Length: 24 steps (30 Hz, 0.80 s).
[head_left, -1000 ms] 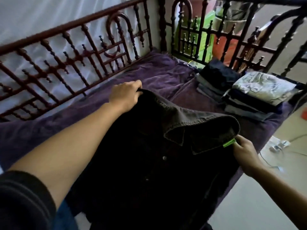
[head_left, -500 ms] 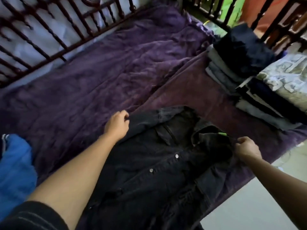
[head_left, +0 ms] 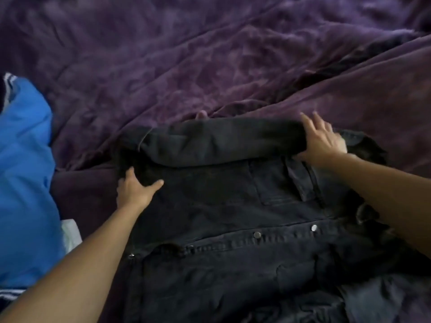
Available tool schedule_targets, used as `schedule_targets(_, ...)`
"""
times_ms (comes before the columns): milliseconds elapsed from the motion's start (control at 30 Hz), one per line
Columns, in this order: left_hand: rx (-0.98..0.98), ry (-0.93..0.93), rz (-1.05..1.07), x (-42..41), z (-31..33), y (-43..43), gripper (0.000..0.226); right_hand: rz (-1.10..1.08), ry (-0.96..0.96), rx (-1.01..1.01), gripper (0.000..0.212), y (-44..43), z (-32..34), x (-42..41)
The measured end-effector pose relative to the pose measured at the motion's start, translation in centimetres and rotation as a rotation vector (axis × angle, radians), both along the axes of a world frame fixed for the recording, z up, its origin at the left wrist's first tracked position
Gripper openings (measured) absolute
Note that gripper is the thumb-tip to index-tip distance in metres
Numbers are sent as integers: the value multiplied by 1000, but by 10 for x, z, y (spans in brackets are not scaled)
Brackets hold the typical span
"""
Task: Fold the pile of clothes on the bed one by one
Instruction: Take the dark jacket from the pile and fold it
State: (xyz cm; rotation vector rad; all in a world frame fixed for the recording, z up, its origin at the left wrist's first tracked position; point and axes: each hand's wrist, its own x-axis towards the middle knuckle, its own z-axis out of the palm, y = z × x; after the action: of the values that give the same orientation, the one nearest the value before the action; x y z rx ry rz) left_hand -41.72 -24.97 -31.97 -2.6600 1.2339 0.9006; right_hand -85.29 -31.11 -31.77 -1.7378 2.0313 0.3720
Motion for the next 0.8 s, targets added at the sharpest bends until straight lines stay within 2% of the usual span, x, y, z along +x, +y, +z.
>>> schedule_targets(67,-43,-28,36,0,-12,-10,109,-52,49,61,78,-6,-9,0)
schedule_targets(133,-35,-95,36,4,-16,-15,114,-95,81,0,48,-10,-7,-1)
schedule_targets(167,-15,-122,30,8,-16,-16,113,-99,89,-53,43,-14,-1,-3)
schedule_targets(233,41,-135,25,19,-15,-21,100,-72,100,-136,40,-28,17,-8)
schedule_targets(333,91,-108,-7,30,-10,-35,61,-21,118,-160,37,-52,45,-15)
schedule_targets(367,78,-125,-16,32,-7,-39,55,-17,122,-172,37,-58,51,-17)
schedule_targets(467,59,-170,22,42,-3,-47,74,-53,113,-215,41,-63,56,-19)
schedule_targets(533,31,-70,98,47,-1,-49,67,-101,95,-201,46,-61,51,-23)
schedule_targets(633,-248,-56,22,48,9,-66,30,-196,75,-208,50,-60,44,-30)
schedule_targets(733,-500,-156,-48,42,22,-105,22,-317,80,-277,47,-70,34,-36)
schedule_targets(800,-553,-169,-16,40,19,-133,23,-411,72,-306,46,-82,24,-44)
